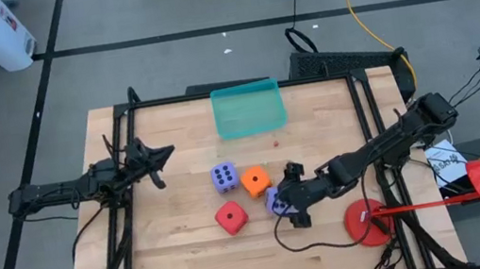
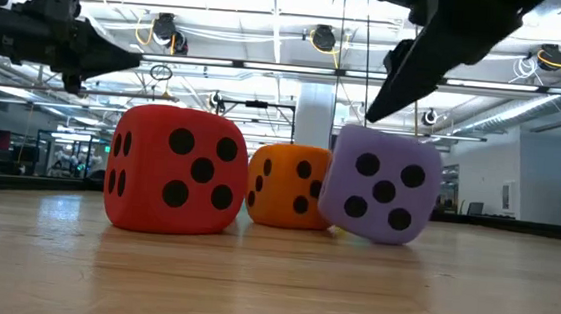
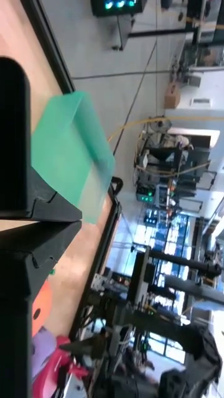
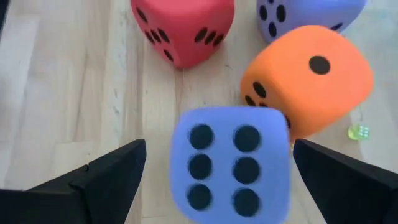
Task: Pick & Place Dice
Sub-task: Put the right big violet dice into the green bin
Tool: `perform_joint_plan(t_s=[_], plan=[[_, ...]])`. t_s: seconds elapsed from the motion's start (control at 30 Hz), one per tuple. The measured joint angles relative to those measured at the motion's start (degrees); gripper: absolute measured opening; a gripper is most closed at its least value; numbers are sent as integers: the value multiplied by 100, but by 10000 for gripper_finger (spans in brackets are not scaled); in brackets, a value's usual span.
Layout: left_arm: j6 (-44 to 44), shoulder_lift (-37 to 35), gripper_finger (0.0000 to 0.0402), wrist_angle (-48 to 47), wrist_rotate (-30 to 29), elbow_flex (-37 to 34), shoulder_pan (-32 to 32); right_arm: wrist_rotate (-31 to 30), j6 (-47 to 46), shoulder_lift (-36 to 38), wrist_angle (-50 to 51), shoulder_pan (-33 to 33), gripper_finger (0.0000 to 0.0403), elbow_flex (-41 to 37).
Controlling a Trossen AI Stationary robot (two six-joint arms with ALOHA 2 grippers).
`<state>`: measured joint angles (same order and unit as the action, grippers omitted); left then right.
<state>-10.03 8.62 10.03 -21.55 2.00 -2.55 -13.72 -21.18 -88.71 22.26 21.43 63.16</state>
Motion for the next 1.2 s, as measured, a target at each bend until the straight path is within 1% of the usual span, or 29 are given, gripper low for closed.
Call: perform_joint_plan(t_s=[0.17, 0.4, 0.47, 0.53, 0.73, 0.93, 1.07, 1.2], plan=[[-67, 0, 10, 6, 55, 0, 0, 46, -179, 37, -67, -4, 400, 7], [-67, 0, 10, 14, 55, 0, 0, -102, -19, 35, 584, -85, 400, 2], [-69, 0, 10, 12, 54, 0, 0, -93, 139, 35, 582, -94, 400, 2], [-69, 0, 10, 12, 53, 0, 0, 55, 215, 35, 430, -101, 400, 2], [-60, 0, 10, 10, 52, 0, 0, 314, 233, 37, 245, -196, 400, 3], [-52, 0, 10, 8, 51, 0, 0, 307, 261, 37, 243, -201, 400, 4], [-45, 0, 10, 6, 51, 0, 0, 305, 315, -193, 131, -201, 400, 11], [-43, 0, 10, 4, 51, 0, 0, 75, 418, -509, 155, -192, 400, 20]])
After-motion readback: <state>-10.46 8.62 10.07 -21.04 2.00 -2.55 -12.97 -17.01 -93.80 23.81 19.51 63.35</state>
